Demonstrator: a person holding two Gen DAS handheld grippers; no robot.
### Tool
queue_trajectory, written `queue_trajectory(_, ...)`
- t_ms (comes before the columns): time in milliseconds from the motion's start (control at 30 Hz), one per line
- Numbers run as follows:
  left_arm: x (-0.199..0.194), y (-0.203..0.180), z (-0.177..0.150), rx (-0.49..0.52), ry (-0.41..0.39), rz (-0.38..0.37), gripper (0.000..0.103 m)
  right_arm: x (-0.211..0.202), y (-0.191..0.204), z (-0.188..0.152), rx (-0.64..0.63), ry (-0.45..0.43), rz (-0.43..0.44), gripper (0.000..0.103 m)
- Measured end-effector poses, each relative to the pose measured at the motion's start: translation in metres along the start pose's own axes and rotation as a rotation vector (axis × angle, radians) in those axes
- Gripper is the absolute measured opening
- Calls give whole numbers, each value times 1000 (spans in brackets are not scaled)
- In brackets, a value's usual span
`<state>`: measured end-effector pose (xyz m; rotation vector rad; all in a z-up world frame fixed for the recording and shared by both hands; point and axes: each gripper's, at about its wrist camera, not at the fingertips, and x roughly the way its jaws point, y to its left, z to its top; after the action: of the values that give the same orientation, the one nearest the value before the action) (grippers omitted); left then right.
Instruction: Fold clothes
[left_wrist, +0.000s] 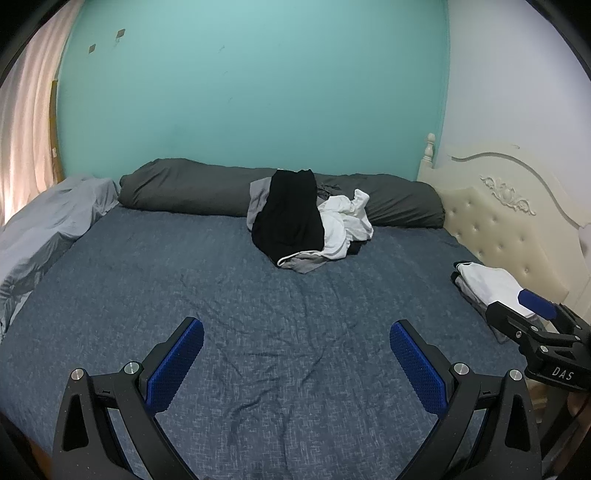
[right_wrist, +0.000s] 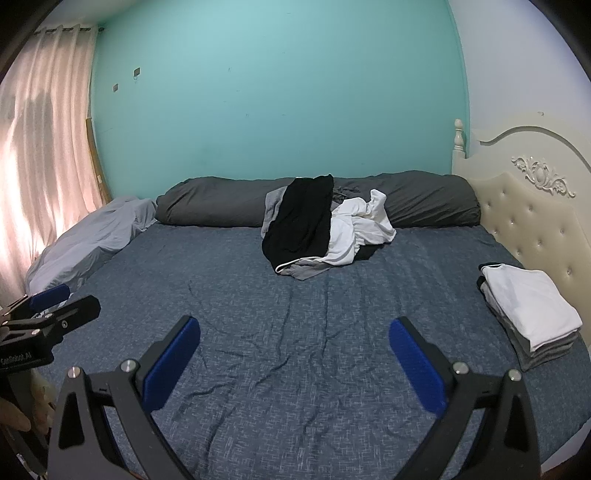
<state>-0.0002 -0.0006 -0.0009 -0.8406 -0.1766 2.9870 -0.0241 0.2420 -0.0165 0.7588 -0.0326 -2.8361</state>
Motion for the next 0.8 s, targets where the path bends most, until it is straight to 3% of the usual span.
queue_trajectory(800,6,-8,-7,3,-21,6,103,-3,-1,10,9,0,-8,103)
